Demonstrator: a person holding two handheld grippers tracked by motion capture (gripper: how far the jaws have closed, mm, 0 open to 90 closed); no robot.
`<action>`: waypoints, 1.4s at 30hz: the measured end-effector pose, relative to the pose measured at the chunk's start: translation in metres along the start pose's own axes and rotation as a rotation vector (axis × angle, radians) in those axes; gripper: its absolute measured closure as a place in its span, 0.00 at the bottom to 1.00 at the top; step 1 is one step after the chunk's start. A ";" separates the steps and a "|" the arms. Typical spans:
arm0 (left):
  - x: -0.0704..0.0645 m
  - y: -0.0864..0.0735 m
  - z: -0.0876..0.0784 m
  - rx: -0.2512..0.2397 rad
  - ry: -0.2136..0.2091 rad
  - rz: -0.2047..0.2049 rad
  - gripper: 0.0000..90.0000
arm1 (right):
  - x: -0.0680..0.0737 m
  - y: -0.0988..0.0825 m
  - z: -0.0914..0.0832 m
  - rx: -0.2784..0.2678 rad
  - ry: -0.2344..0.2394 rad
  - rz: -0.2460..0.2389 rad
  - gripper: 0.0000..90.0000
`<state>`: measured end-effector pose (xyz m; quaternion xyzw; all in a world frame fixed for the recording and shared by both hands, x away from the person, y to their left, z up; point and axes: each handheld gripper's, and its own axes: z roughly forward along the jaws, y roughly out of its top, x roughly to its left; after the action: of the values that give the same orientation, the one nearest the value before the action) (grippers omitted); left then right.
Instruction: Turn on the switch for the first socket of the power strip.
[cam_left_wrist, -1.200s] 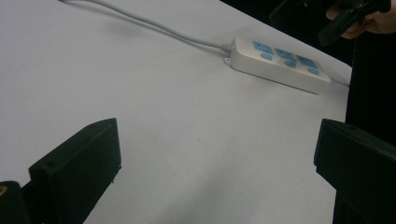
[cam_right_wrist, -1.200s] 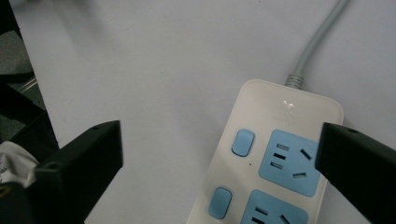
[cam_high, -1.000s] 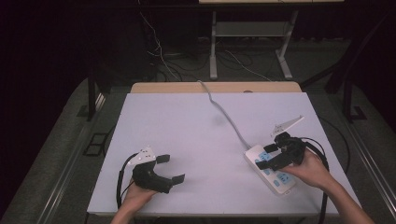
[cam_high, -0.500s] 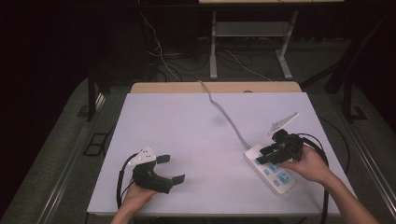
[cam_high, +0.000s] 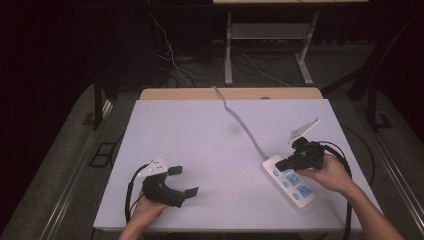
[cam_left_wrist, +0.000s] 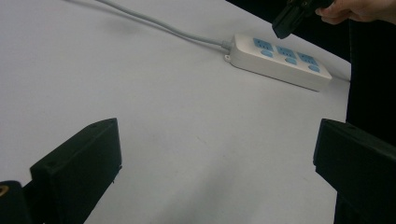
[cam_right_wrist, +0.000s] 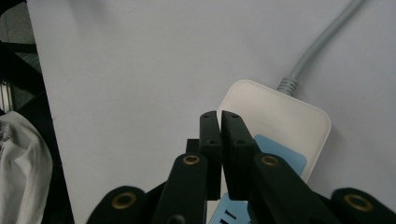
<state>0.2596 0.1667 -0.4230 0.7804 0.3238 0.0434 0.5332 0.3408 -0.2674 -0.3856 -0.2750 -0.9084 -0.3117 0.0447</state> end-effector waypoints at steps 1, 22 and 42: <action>0.000 0.000 0.000 0.000 0.000 0.000 0.00 | -0.001 0.000 0.000 0.001 0.000 -0.003 0.98; 0.001 0.000 0.000 0.006 -0.002 0.001 0.00 | -0.004 0.002 0.019 0.047 -0.006 -0.013 0.99; 0.000 -0.001 0.001 0.011 -0.003 0.001 0.00 | -0.005 -0.006 0.023 0.025 -0.007 0.001 1.00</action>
<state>0.2599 0.1660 -0.4244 0.7835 0.3227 0.0407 0.5295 0.3441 -0.2604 -0.4083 -0.2759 -0.9122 -0.2995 0.0453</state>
